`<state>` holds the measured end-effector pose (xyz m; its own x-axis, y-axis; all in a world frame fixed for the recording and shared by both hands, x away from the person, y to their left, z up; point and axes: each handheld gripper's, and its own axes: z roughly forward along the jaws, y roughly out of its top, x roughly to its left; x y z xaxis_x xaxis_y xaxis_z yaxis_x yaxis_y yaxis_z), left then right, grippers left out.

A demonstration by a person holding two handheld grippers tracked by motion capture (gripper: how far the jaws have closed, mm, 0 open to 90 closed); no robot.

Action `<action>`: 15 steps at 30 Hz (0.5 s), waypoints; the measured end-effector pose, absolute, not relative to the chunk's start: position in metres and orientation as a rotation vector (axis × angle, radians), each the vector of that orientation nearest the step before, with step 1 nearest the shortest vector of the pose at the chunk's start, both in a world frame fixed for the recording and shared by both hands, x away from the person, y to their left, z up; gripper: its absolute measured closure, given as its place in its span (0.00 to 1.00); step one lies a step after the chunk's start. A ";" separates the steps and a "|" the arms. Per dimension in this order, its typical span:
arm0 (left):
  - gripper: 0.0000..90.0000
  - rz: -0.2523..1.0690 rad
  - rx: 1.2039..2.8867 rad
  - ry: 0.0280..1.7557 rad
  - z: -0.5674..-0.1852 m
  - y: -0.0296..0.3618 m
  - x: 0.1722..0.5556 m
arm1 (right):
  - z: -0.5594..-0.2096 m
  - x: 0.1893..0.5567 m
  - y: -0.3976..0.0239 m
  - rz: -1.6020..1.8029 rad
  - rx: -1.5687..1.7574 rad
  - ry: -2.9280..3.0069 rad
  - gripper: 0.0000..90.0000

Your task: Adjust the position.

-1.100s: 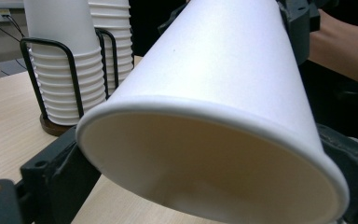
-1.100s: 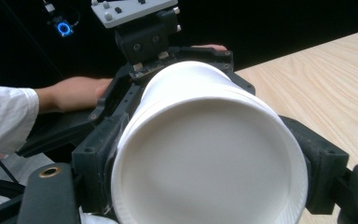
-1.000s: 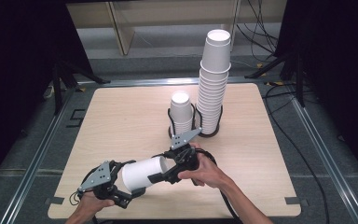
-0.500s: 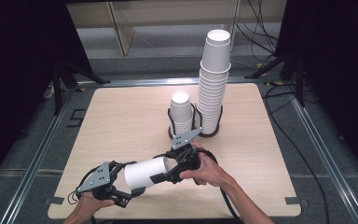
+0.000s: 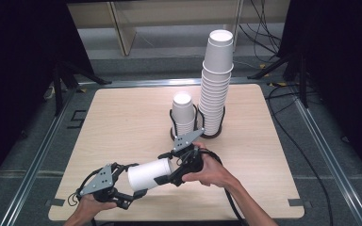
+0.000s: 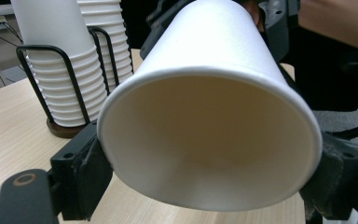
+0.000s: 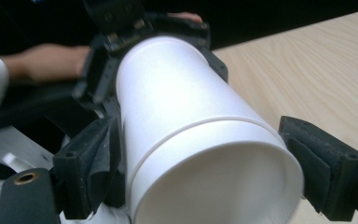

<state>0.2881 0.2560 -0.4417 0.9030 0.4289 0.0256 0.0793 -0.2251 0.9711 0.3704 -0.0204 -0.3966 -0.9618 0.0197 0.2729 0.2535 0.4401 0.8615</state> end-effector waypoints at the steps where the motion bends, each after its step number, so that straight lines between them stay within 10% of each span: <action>1: 0.17 0.345 1.805 0.390 -0.441 0.257 0.288 | -0.395 0.369 -0.021 -1.530 -0.217 -2.513 0.17; 15: 0.17 0.344 1.873 0.380 -0.442 0.255 0.286 | -0.378 0.347 -0.012 -1.336 -0.097 -2.905 0.18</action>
